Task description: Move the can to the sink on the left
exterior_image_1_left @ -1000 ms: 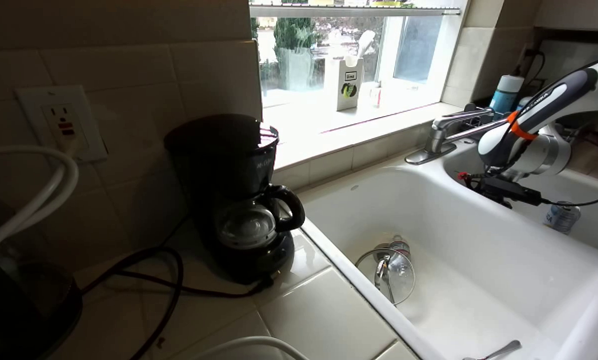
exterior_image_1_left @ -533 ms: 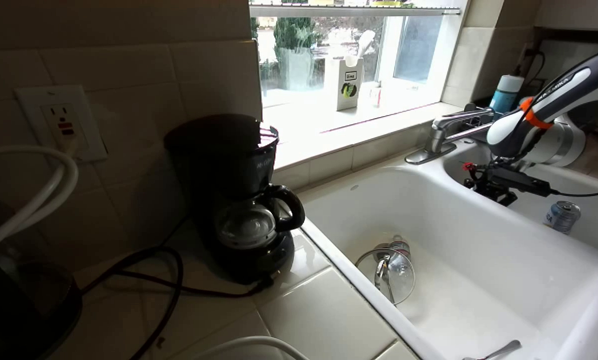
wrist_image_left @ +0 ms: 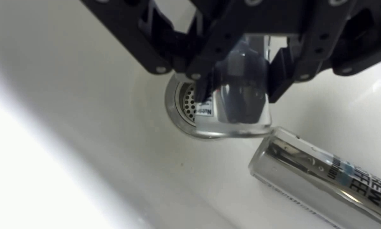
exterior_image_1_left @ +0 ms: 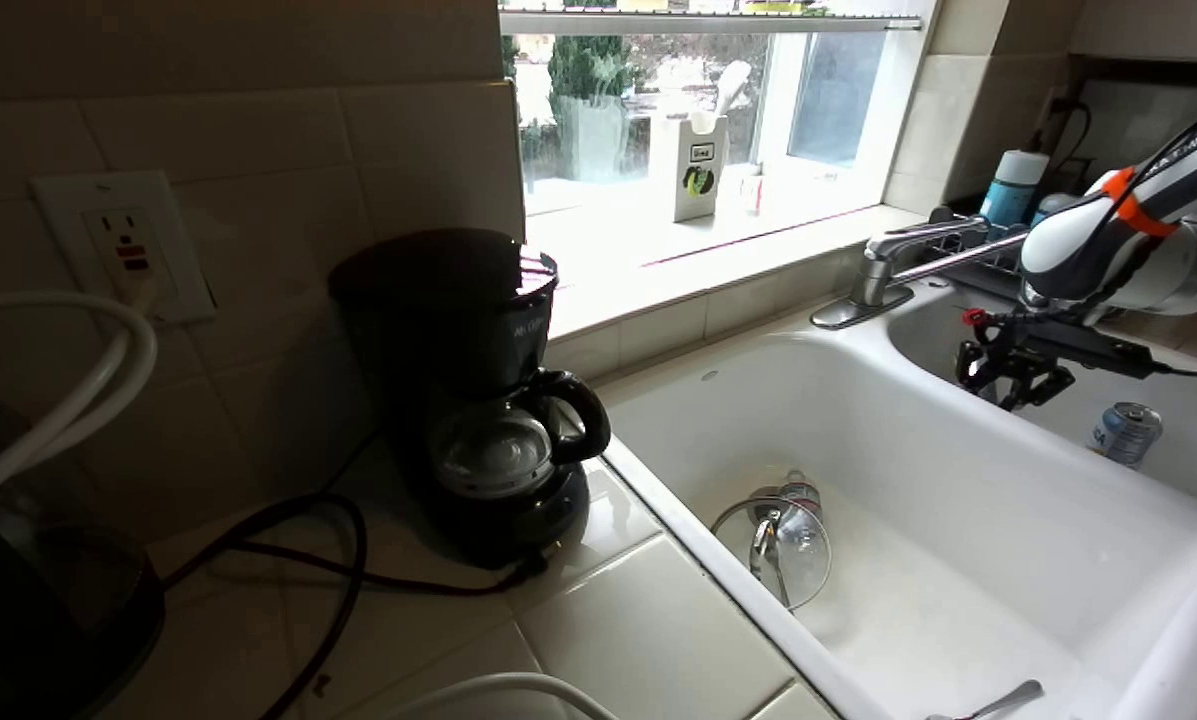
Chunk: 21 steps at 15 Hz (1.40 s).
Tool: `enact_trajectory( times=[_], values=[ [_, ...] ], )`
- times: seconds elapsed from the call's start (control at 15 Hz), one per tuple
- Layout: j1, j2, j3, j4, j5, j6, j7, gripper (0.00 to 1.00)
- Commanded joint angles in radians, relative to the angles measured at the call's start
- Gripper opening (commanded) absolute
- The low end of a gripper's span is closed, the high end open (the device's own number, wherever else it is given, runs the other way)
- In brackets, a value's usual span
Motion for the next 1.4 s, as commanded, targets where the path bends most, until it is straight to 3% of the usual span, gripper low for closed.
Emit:
enact_trajectory(
  times=[0.0, 0.53, 0.87, 1.33],
  values=[
    [0.021, -0.157, -0.021, -0.104, -0.057, -0.014, 0.027, 0.23],
    [0.007, -0.376, 0.002, -0.210, -0.145, 0.014, 0.044, 0.23],
    [0.014, -0.482, 0.026, -0.248, -0.145, 0.034, 0.023, 0.23],
    [0.111, -0.578, 0.059, -0.277, -0.087, 0.012, -0.045, 0.23]
  ],
)
